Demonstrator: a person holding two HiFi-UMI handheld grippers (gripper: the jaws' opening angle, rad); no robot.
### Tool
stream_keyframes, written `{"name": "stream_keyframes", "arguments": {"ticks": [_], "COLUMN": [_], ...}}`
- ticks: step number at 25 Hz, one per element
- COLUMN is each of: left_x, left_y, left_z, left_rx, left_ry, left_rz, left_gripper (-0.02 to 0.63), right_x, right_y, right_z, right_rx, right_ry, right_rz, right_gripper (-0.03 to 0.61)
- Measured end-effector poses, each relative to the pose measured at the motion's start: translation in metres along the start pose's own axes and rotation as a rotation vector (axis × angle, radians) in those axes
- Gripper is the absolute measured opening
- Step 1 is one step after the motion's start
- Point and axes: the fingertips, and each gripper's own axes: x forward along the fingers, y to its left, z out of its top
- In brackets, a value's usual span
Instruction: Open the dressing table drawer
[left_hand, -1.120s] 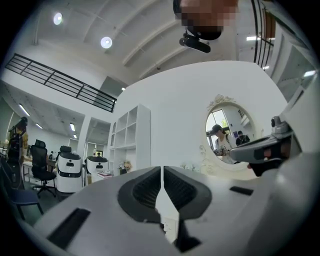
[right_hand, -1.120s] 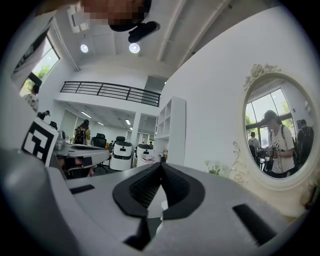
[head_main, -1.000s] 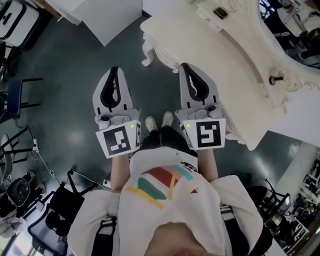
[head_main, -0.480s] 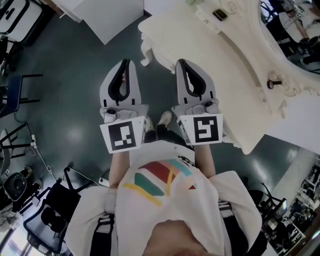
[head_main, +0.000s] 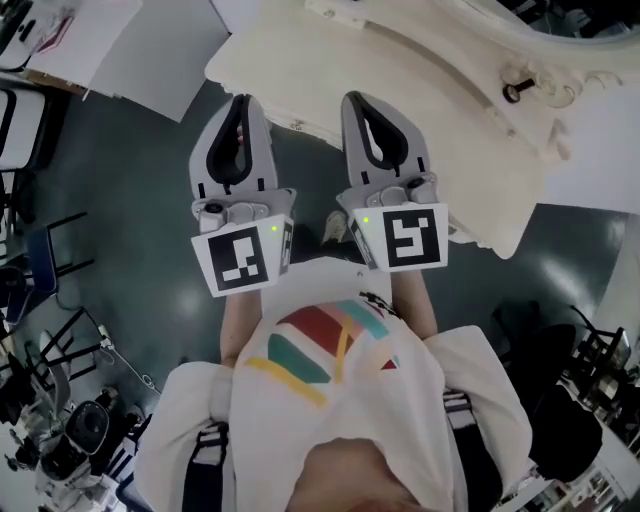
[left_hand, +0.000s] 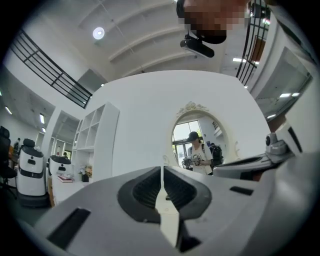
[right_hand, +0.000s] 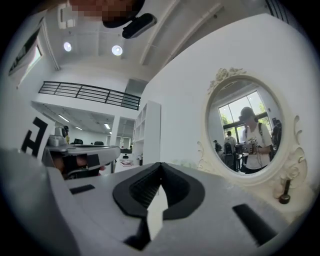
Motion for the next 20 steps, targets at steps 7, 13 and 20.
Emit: {"name": "stream_keyframes", "arguments": {"ticks": [7,13,20], "left_x": [0.042,0.077,0.115], "left_y": [-0.057,-0.095,-0.111], "left_z": [0.019,0.017,0.011], "left_rx": [-0.049,-0.088,-0.117], "left_ry": [-0.046,-0.049,-0.035], "left_rz": [-0.125,-0.283,-0.421], "left_gripper": [0.017,0.017,0.017], "right_x": [-0.028,-0.038,-0.033], "right_y": [-0.065,-0.095,-0.117], "right_z": [0.007,0.011,0.012], "right_rx": [0.011,0.002,-0.009], "right_ry": [-0.02,-0.008,-0.004], "right_rz": [-0.189,-0.337,-0.489], "right_gripper": [0.0,0.0,0.0]}}
